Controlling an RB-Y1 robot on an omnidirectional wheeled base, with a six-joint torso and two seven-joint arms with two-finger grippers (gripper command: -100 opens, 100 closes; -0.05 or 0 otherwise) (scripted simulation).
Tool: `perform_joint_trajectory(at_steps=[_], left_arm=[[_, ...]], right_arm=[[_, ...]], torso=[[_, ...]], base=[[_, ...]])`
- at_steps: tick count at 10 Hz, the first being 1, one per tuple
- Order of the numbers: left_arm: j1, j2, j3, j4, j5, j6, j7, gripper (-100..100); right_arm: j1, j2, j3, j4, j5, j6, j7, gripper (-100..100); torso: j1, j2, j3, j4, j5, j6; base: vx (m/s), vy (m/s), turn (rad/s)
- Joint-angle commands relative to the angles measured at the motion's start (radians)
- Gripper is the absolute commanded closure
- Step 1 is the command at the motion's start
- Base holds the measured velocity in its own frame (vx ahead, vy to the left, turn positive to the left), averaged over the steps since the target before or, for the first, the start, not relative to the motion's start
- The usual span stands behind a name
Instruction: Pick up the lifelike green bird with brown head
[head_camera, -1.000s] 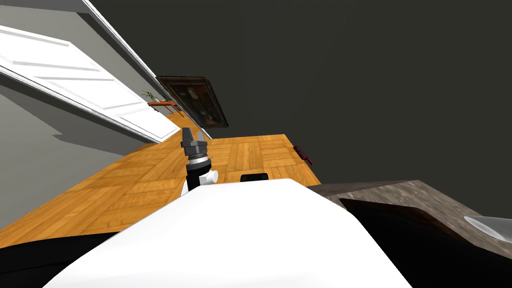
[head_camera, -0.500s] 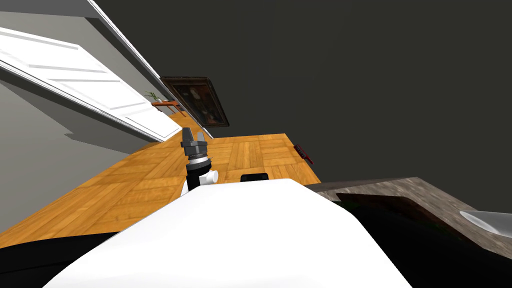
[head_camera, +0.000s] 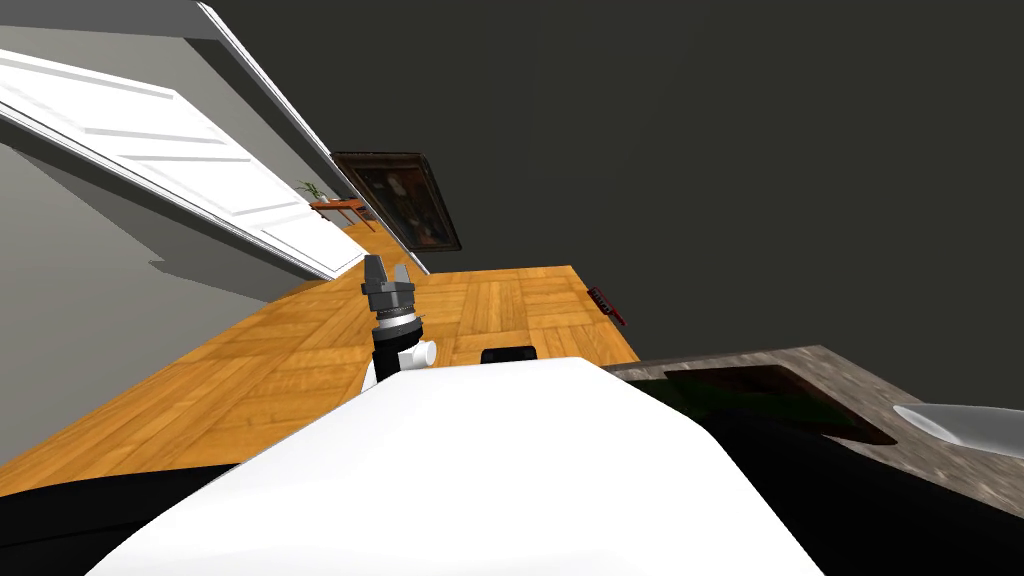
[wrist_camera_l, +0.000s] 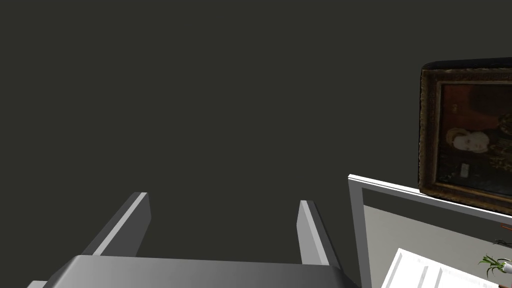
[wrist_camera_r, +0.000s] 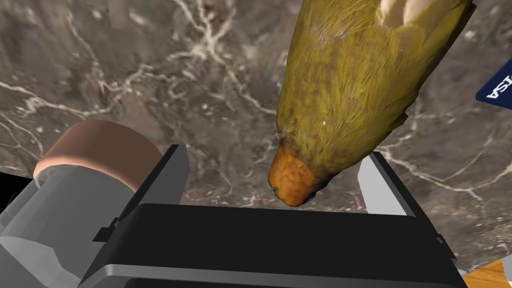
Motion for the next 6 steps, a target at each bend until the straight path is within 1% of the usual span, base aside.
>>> perform_joint_trajectory(at_steps=[1, 2, 3, 4, 5, 6], left_arm=[[0.000, 0.000, 0.000, 0.000, 0.000, 0.000, 0.000, 0], [0.000, 0.000, 0.000, 0.000, 0.000, 0.000, 0.000, 0], [0.000, 0.000, 0.000, 0.000, 0.000, 0.000, 0.000, 0], [0.000, 0.000, 0.000, 0.000, 0.000, 0.000, 0.000, 0], [0.000, 0.000, 0.000, 0.000, 0.000, 0.000, 0.000, 0], [0.000, 0.000, 0.000, 0.000, 0.000, 0.000, 0.000, 0]], right_arm=[[-0.003, -0.033, 0.022, -0.011, -0.021, 0.013, -0.011, -100], [-0.030, -0.070, 0.061, -0.048, -0.066, 0.060, -0.052, -100], [-0.030, -0.102, 0.092, -0.048, -0.093, 0.060, -0.052, -100], [-0.030, -0.114, 0.097, -0.048, -0.093, 0.060, -0.052, -100], [-0.057, -0.151, 0.141, -0.086, -0.137, 0.103, -0.094, -100], [-0.057, -0.176, 0.164, -0.086, -0.166, 0.107, -0.094, -100]], torso=[[0.000, 0.000, 0.000, 0.000, 0.000, 0.000], [-0.001, -0.002, -0.001, 0.000, 0.000, 0.000], [0.000, -0.001, -0.001, 0.000, 0.000, -0.001], [0.000, 0.000, 0.000, 0.000, 0.000, 0.000], [-0.001, -0.002, -0.001, 0.000, 0.000, 0.000], [-0.001, 0.001, 0.000, 0.000, 0.000, 0.000]], base=[[-0.056, 0.007, -0.001], [-0.104, 0.031, 0.024], [-0.124, 0.037, 0.032], [-0.068, 0.017, -0.003], [-0.130, 0.011, 0.025], [-0.125, 0.026, 0.025]])
